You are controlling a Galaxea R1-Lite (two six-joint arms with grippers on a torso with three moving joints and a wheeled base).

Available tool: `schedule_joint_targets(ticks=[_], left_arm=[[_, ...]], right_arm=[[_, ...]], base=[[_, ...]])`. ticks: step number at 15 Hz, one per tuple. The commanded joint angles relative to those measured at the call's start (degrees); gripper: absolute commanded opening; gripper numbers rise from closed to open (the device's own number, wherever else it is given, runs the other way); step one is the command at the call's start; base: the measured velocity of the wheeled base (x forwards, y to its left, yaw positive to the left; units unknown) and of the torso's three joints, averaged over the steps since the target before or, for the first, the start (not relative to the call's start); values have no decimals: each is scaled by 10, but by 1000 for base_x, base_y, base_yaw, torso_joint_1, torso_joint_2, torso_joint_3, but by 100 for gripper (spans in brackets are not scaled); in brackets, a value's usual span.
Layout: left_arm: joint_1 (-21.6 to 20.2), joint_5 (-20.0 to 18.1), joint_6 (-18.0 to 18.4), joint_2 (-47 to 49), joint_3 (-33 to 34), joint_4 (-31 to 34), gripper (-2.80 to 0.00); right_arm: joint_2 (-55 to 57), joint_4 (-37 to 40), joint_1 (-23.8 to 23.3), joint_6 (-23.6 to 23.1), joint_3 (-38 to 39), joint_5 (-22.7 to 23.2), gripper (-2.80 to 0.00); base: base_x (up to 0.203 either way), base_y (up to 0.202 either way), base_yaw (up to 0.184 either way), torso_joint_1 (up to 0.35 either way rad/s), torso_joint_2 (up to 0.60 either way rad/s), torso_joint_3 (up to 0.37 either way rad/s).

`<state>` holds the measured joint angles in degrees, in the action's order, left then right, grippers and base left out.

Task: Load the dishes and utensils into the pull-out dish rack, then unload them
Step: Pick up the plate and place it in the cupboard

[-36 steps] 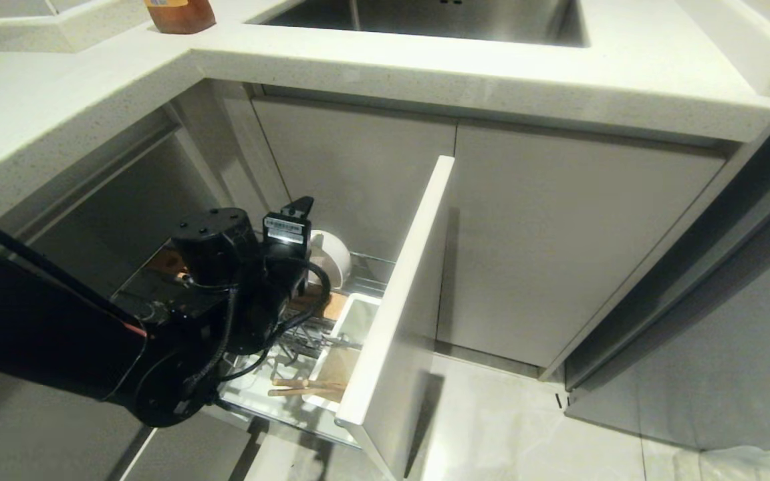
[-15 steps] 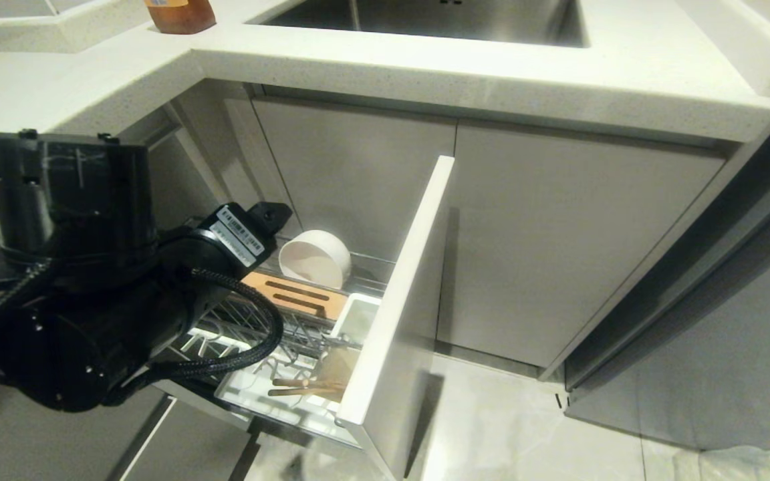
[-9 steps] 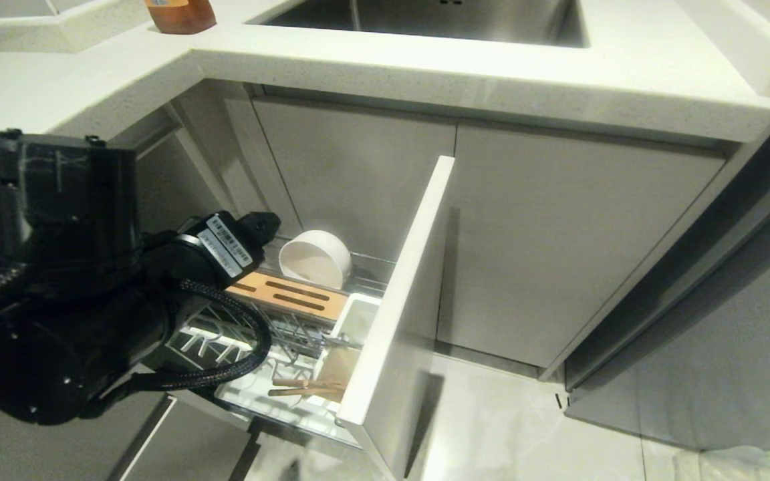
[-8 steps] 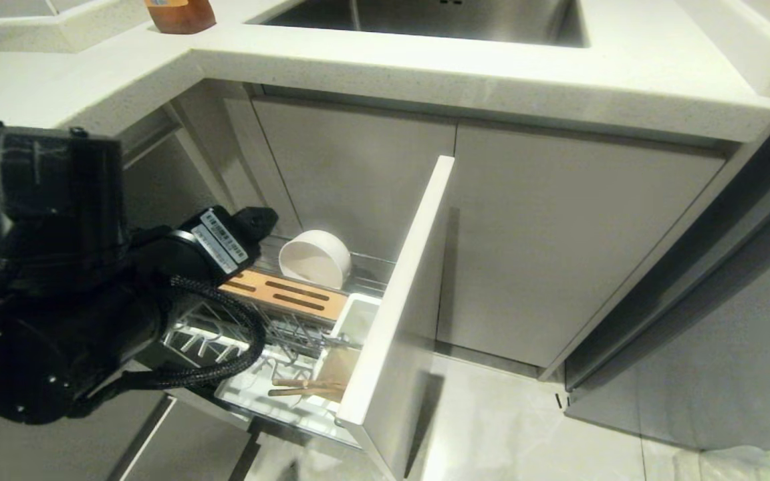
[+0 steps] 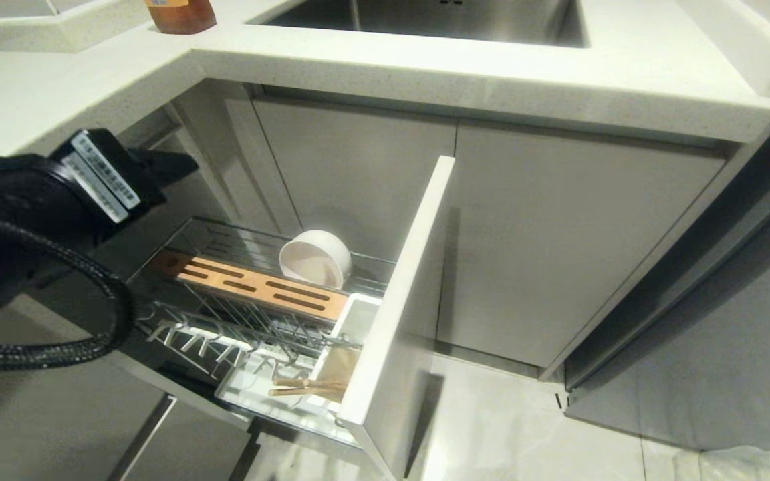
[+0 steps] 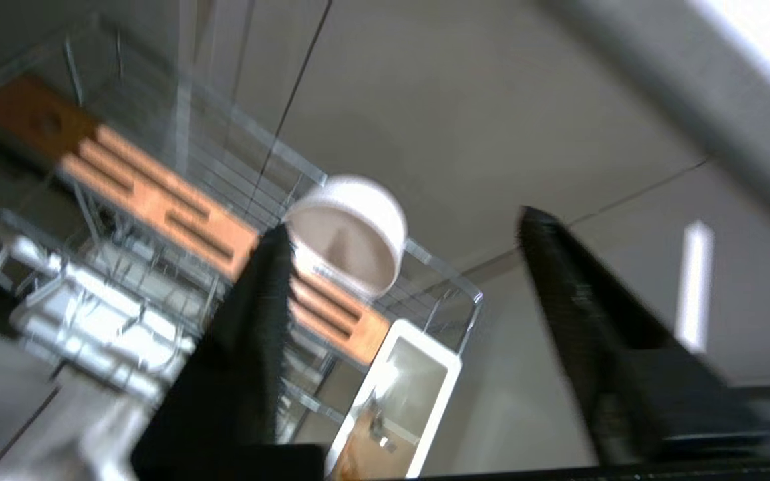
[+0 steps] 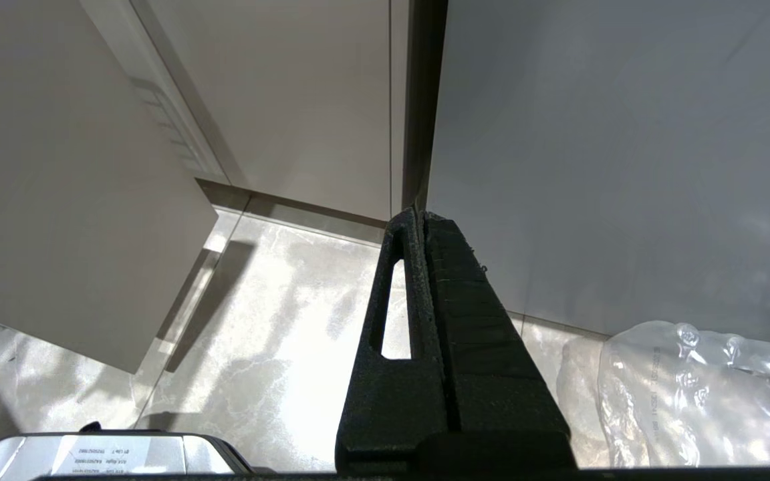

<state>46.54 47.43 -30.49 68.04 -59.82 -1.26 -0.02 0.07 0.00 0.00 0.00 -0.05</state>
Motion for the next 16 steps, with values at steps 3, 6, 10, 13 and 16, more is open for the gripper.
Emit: schedule_joint_targets(ticks=[3, 6, 10, 13, 16], left_arm=[[-4, 1, 79, -28, -72, 0, -280], [-46, -2, 154, -29, -142, 1, -280], [-144, -40, 220, -22, -219, 16, -280], [-311, -119, 224, -18, -268, 63, -280], [-475, -156, 224, -5, -287, 104, -280]], right_arm=[[0, 0, 0, 0, 0, 0, -280], [0, 0, 0, 0, 0, 0, -280], [0, 0, 0, 0, 0, 0, -280], [0, 0, 0, 0, 0, 0, -280], [0, 0, 0, 0, 0, 0, -280]], base=[[0, 0, 0, 0, 0, 0], [0, 0, 0, 0, 0, 0], [0, 0, 0, 0, 0, 0], [0, 0, 0, 0, 0, 0], [0, 0, 0, 0, 0, 0]])
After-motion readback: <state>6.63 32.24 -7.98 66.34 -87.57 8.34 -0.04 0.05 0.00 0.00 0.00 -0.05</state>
